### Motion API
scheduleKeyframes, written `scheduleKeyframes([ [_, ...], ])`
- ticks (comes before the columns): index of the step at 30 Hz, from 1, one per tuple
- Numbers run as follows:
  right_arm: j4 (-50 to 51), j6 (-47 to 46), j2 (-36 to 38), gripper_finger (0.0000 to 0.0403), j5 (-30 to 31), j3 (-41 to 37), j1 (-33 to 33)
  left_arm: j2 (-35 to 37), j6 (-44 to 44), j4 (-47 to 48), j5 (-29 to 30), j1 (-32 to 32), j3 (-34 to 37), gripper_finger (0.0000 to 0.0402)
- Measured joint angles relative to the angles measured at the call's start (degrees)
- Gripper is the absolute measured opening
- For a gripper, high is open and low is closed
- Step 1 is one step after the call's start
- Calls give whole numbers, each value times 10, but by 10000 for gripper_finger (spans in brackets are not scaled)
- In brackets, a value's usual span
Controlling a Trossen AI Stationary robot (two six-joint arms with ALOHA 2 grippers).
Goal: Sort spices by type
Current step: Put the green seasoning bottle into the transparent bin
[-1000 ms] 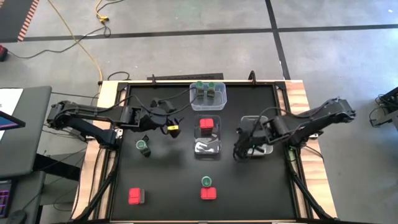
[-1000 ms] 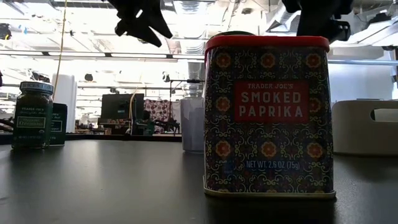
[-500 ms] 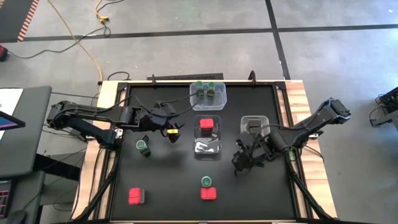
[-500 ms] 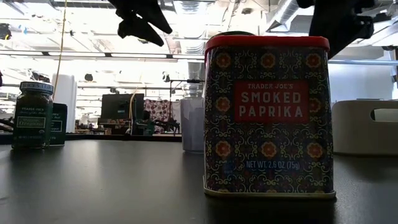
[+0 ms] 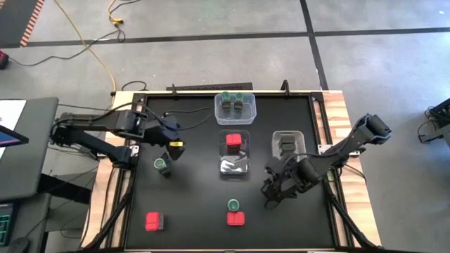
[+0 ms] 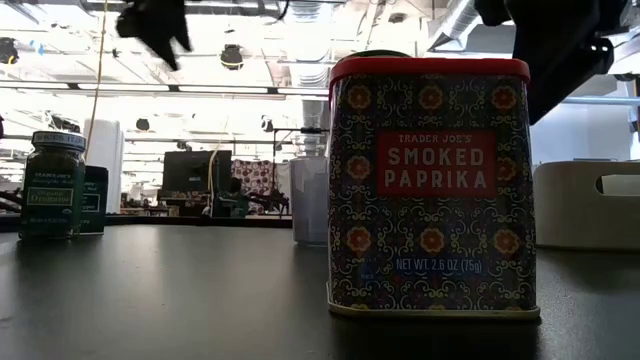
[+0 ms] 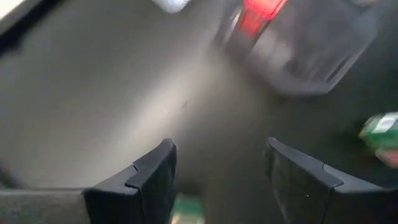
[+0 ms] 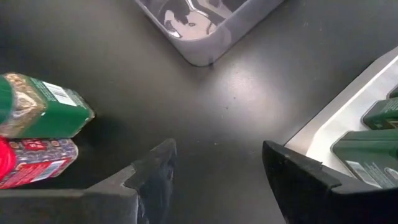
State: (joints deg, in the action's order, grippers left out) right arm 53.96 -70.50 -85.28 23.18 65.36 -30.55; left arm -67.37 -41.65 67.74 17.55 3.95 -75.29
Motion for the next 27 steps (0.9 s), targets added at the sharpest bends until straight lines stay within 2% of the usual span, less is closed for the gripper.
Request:
scheduleKeyframes([
  [6, 4, 3, -1, 265, 0, 0, 0, 0, -36, 108, -49, 0, 0, 232],
  [12, 12, 14, 2, 265, 1, 0, 3, 0, 45, 160, -54, 28, 4, 232],
  [16, 12, 14, 1, 265, 1, 0, 3, -1, 89, 164, -53, 53, 28, 232],
  [27, 10, 15, 1, 265, 1, 0, 2, 19, 97, 147, -58, 146, 69, 231],
])
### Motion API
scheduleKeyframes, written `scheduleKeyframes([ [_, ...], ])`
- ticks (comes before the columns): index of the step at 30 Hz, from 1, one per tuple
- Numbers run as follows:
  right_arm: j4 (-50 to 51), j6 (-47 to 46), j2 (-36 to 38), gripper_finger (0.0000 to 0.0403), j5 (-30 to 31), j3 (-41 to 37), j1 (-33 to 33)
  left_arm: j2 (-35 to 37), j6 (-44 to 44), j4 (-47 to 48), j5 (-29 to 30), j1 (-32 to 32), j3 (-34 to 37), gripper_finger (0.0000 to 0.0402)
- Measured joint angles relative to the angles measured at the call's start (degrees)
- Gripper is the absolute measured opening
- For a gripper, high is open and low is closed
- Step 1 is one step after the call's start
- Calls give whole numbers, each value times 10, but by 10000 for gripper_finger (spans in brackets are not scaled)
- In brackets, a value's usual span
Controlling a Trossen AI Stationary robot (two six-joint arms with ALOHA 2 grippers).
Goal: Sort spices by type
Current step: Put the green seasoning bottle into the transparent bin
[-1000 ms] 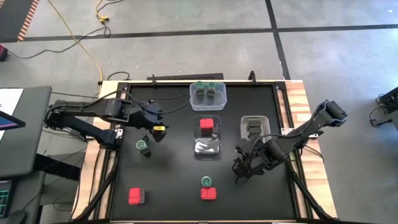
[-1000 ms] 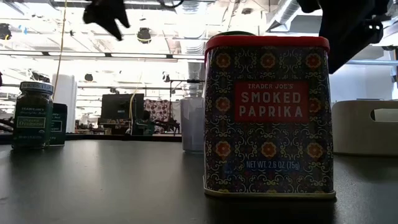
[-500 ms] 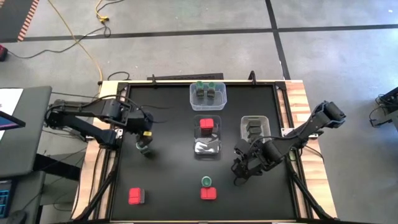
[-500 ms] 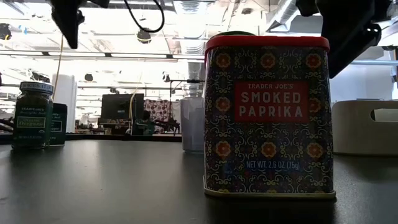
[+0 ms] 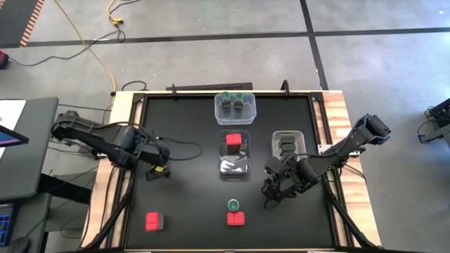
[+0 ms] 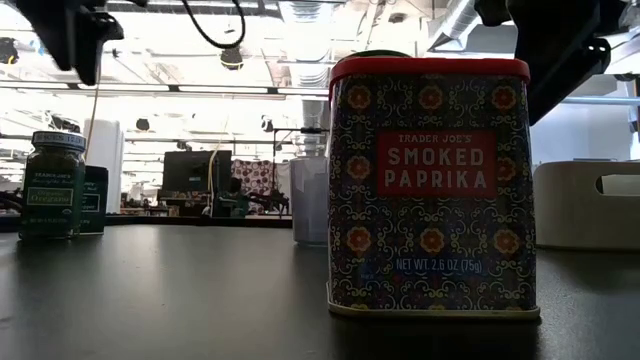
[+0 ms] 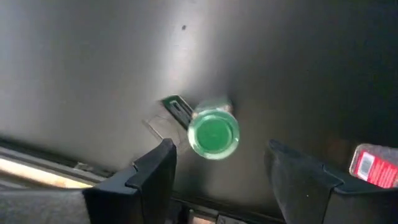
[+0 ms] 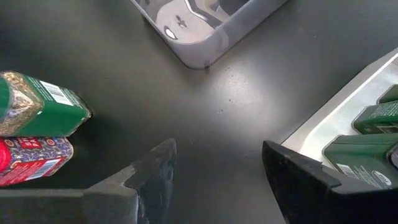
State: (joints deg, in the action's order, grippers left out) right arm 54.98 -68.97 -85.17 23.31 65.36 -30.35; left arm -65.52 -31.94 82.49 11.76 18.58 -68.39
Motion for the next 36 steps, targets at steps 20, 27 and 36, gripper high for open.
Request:
scheduleKeyframes([
  [20, -14, -5, 0, 265, 8, 0, 1, 154, -81, -151, 20, 56, 197, 231],
  [27, -15, -6, 0, 265, 8, 0, 1, 152, -104, -184, 33, 56, 217, 231],
  [36, -15, -15, 0, 265, 8, 0, 1, 149, -130, -187, 38, 56, 219, 231],
])
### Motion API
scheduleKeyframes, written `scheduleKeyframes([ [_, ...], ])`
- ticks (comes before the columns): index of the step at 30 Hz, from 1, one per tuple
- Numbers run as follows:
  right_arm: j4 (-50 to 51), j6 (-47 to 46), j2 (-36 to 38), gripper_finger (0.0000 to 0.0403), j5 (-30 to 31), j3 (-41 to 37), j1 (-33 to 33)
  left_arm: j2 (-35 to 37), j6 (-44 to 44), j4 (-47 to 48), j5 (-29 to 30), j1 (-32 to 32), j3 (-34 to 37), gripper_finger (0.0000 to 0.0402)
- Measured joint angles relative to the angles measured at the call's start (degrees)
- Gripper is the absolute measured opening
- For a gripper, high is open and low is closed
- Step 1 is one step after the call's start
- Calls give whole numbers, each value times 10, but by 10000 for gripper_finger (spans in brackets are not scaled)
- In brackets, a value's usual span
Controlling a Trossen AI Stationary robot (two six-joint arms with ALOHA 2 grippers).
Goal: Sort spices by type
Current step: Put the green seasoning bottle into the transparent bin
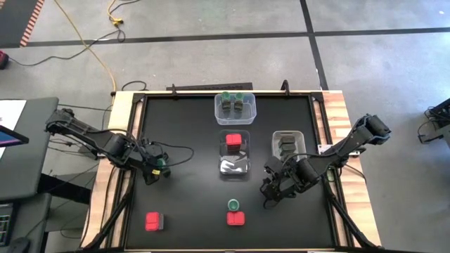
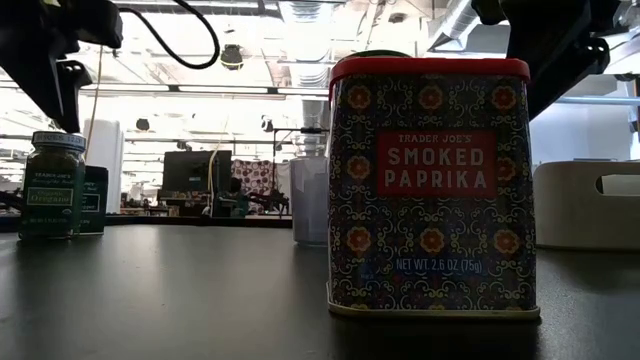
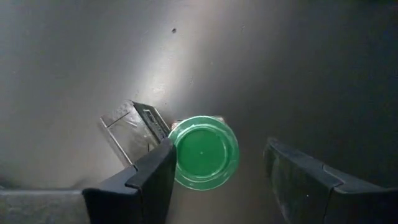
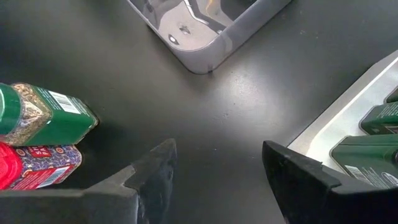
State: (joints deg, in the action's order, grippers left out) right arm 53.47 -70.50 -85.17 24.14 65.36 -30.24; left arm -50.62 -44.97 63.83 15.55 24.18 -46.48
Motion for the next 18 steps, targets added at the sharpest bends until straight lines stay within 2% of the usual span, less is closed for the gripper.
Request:
scheduleKeyframes([
  [9, -8, -1, 0, 265, 0, 0, 0, 2, -27, -22, 11, 0, 40, 231],
  [18, -12, -1, 0, 265, 0, 0, 0, 1, -38, -20, 9, 0, 34, 231],
])
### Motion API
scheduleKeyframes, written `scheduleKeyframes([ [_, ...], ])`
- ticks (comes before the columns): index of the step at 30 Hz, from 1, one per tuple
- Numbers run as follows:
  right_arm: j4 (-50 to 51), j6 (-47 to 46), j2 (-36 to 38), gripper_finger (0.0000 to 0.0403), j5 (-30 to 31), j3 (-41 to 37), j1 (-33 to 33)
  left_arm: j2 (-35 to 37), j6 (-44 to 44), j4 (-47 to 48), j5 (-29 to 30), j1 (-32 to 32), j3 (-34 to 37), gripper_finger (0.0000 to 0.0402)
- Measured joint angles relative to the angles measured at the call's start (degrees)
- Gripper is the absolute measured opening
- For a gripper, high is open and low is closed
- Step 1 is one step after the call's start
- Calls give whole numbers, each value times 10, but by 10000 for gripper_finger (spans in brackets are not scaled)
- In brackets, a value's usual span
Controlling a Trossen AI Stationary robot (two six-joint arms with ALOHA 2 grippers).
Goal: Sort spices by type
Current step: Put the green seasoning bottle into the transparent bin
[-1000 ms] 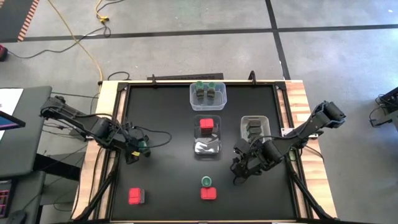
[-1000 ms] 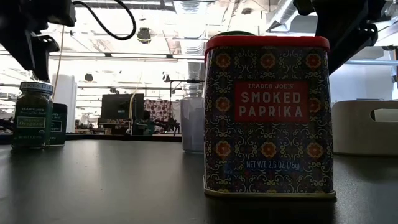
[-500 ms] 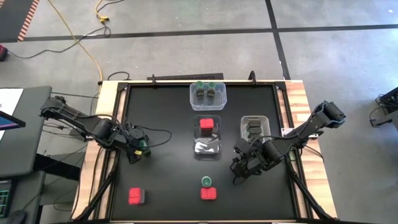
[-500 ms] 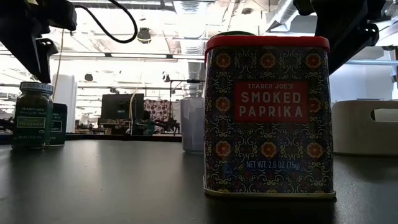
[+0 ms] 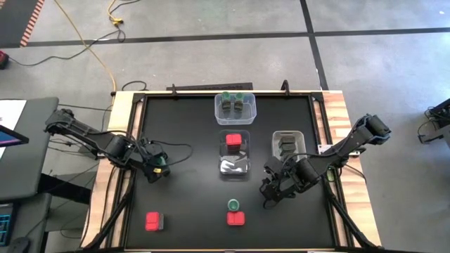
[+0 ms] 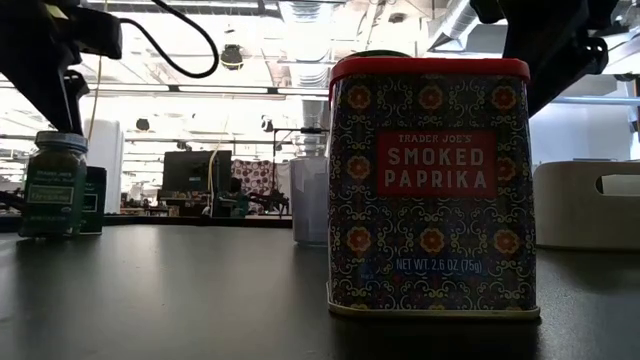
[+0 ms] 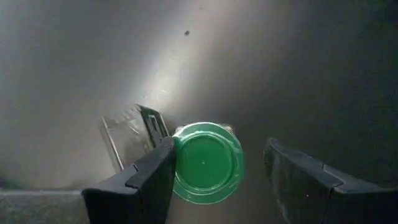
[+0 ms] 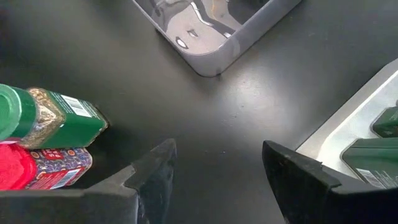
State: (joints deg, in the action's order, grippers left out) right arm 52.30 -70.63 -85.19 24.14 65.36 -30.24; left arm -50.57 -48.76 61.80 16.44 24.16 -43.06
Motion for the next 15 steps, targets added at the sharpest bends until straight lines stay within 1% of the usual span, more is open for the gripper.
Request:
scheduleKeyframes([
  [5, -5, 0, 0, 265, 0, 0, 0, -1, -1, 2, -7, 0, -19, 231],
  [15, -5, 6, 0, 265, 0, 0, 0, -1, 11, 3, 4, 0, -51, 231],
])
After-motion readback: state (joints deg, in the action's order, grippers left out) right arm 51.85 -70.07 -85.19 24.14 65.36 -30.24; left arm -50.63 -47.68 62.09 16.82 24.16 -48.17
